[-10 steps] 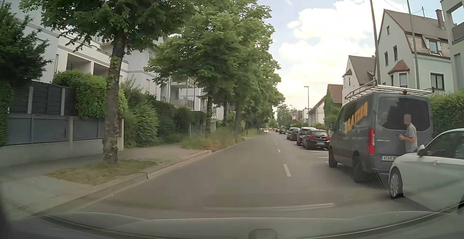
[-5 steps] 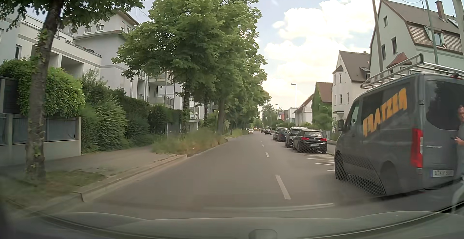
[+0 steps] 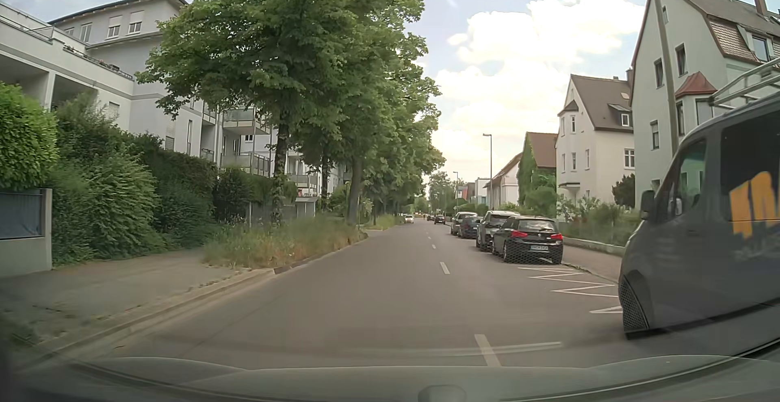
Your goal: Follow the waypoints while adhering to traffic rules and regulations
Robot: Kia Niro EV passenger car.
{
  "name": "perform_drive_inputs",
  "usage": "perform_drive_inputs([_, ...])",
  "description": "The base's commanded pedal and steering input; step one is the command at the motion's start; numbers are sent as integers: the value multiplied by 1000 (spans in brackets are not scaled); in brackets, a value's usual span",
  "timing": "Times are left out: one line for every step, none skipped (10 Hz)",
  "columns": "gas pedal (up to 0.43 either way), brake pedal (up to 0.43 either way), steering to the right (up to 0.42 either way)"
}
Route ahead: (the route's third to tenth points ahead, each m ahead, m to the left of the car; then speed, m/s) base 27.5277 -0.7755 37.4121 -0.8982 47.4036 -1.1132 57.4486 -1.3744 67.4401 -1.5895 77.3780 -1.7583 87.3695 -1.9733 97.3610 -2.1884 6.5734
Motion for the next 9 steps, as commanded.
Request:
perform_drive_inputs([260, 0, 28])
perform_drive_inputs([248, 0, 28])
perform_drive_inputs([240, 0, 28])
perform_drive_inputs([240, 0, 25])
perform_drive_inputs([228, 0, 23])
perform_drive_inputs([228, 0, 22])
perform_drive_inputs([228, 0, 21])
perform_drive_inputs([220, 0, 21])
perform_drive_inputs([220, 0, 20])
